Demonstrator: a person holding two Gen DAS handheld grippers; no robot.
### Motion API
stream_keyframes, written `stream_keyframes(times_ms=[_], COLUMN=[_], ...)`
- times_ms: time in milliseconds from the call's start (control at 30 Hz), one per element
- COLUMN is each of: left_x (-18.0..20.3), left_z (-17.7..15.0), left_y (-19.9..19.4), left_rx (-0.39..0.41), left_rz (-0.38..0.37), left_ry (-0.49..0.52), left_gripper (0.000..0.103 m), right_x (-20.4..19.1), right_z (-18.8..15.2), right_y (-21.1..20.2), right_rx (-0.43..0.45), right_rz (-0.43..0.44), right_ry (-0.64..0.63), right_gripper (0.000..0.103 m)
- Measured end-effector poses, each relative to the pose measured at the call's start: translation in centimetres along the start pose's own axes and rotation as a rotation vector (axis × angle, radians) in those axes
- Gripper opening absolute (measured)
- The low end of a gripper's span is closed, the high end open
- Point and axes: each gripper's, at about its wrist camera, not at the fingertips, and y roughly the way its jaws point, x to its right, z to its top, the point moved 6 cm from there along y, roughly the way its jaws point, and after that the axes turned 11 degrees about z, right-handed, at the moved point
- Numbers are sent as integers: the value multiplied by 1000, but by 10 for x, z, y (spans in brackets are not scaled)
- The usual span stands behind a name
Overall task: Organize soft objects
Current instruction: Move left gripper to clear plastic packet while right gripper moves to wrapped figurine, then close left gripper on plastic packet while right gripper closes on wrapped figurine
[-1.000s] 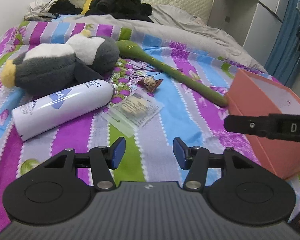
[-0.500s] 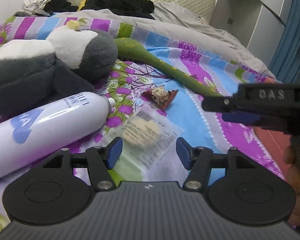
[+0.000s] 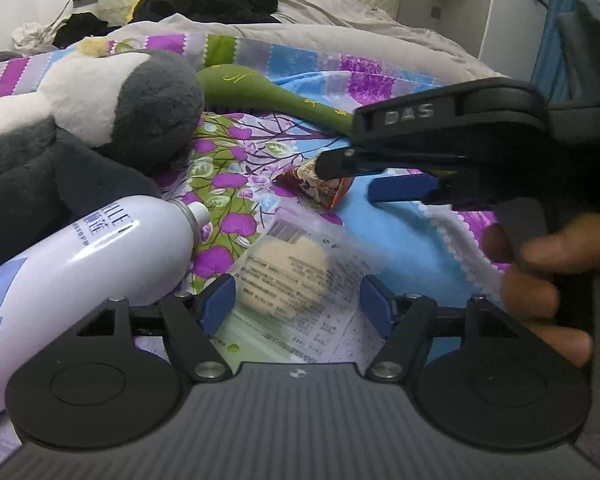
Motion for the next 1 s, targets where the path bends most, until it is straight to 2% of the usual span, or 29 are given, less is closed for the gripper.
stream_keyframes(times_ms=[100,167,233,433,733,1000], left_x=[-2,-3,-5,-14,-17,-16], left_z=[1,1,1,3,4,-1], left_y=[3,4,3,0,-21,-57], left_rx=[-2,-3,-2,-10,-33,-47], left_rz=[2,8,27,49,41,38], left_ry=[-12,-20,-31,-71,-141,-187], left_gripper=[70,64,53,37,24,21], right_x=[2,-1,-3,-6,-19,-29], right_z=[1,1,2,5,6,-6], right_y=[11,16,18,13,-15,-52], right_rx=[-21,-31,-33,-35,-28,-35], right_rz=[19,25,12,-21,-75,-125], right_ry=[0,-19,-33,-64,-128,-181], right_gripper=[50,49,38,33,33,33])
